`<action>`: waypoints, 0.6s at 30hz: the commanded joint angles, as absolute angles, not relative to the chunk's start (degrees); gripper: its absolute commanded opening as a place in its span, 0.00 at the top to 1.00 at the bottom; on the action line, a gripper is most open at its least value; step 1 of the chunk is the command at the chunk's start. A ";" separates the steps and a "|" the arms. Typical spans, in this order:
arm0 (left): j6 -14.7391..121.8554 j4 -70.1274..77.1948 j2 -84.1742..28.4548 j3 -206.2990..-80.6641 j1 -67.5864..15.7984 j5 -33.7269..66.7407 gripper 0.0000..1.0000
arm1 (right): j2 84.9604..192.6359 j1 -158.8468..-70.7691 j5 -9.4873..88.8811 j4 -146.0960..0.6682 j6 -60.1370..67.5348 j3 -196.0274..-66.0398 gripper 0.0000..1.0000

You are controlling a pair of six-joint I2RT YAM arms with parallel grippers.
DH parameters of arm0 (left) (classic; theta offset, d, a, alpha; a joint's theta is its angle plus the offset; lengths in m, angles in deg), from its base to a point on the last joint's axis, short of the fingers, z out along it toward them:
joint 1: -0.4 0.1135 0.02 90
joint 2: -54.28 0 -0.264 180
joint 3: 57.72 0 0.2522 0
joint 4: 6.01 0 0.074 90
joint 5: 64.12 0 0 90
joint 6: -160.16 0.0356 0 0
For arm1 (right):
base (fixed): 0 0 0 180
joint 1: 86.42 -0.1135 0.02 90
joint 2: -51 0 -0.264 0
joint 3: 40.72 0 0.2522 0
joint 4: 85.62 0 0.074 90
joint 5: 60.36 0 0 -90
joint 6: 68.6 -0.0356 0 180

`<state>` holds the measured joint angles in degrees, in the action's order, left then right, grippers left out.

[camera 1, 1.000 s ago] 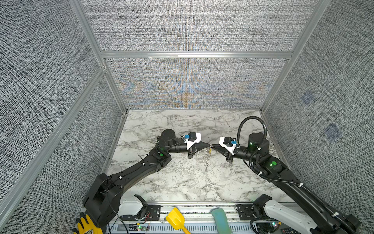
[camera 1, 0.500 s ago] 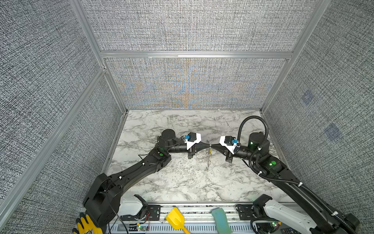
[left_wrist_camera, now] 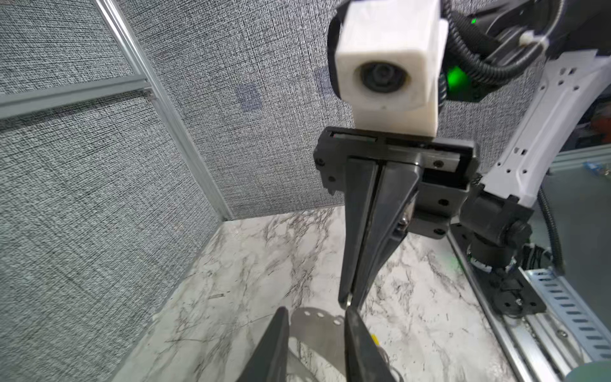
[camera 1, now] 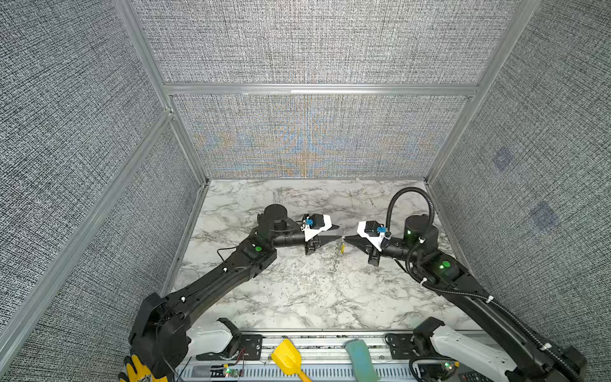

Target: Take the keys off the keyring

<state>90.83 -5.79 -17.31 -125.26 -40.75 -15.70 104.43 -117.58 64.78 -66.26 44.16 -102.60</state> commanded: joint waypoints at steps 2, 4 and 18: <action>99.50 4.37 -16.89 -127.34 -41.78 -9.57 0.69 | 104.91 -117.67 64.45 -65.46 44.87 -103.35 1.00; 101.13 6.35 -17.22 -128.19 -42.68 -8.23 0.69 | 105.03 -117.71 64.47 -65.10 45.04 -103.57 1.00; 102.09 6.35 -15.52 -128.17 -43.99 -3.95 0.70 | 105.15 -117.78 62.60 -63.07 46.10 -103.99 1.00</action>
<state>101.82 6.76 -16.39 -128.36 -43.98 -4.84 105.30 -117.65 63.18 -62.96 45.28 -103.52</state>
